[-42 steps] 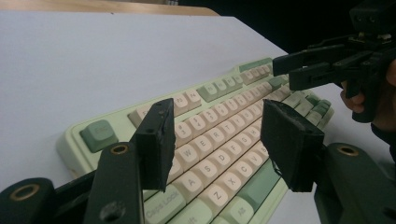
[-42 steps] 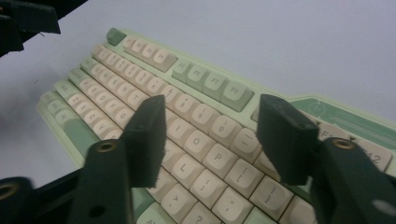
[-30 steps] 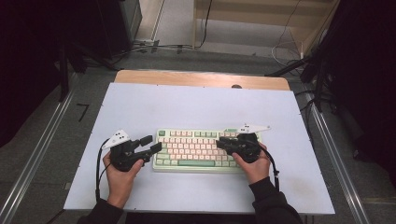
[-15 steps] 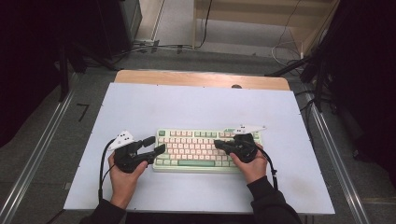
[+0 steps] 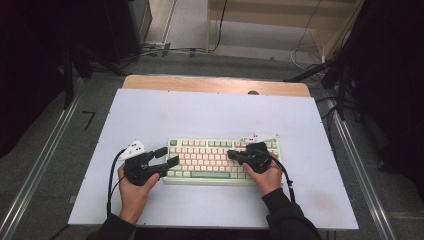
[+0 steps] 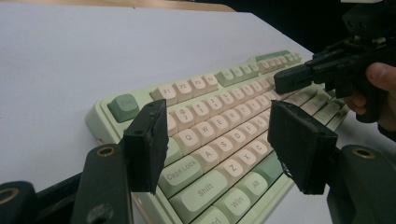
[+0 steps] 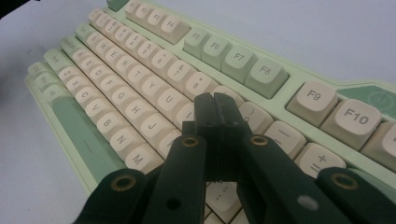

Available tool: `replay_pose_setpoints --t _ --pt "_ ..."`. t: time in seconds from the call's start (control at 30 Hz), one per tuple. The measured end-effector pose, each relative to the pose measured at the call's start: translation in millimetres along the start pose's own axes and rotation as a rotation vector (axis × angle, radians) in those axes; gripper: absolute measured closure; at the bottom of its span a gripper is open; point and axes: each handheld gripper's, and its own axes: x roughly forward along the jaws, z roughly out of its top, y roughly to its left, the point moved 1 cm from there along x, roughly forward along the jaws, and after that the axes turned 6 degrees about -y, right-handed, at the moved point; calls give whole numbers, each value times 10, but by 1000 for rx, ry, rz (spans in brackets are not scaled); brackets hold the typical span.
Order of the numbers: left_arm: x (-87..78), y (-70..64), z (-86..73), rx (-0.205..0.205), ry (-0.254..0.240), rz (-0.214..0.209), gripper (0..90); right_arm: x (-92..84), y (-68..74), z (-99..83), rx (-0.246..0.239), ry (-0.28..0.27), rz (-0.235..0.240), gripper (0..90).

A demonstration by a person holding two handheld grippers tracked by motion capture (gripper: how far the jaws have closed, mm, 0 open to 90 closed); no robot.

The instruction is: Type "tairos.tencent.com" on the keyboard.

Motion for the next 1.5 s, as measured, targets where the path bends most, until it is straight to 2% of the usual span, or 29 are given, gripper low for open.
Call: replay_pose_setpoints --t 0.37,0.47,0.57,0.7,0.77,0.87,1.03,1.13,1.37,1.43,1.5 --pt "8 -4 -5 1 2 -7 391 19 22 -1 -7 21 -15 878" --pt "9 -3 -7 2 3 -8 391 -86 58 53 -6 -46 10 867" --pt "6 -1 -5 0 2 -7 391 -209 72 96 -8 -105 7 789" --pt "11 -6 -9 1 4 -9 392 -319 35 108 14 -140 -25 555" --pt "11 -9 -8 1 4 -10 392 -353 2 110 23 -156 -52 466" --pt "14 -13 -7 3 4 -15 396 -379 -39 100 36 -169 -73 401" --pt "25 -25 -11 6 10 -22 426 -387 -69 96 50 -168 -86 359" --pt "41 -38 -16 13 17 -33 487 -383 -76 89 53 -160 -92 356" --pt "97 -115 -16 42 48 -111 804 -373 -79 83 59 -150 -99 356" --pt "120 -143 -10 56 58 -114 895 -369 -81 84 59 -151 -100 356" --pt "151 -157 5 65 62 -109 900 -366 -81 82 59 -150 -102 356"
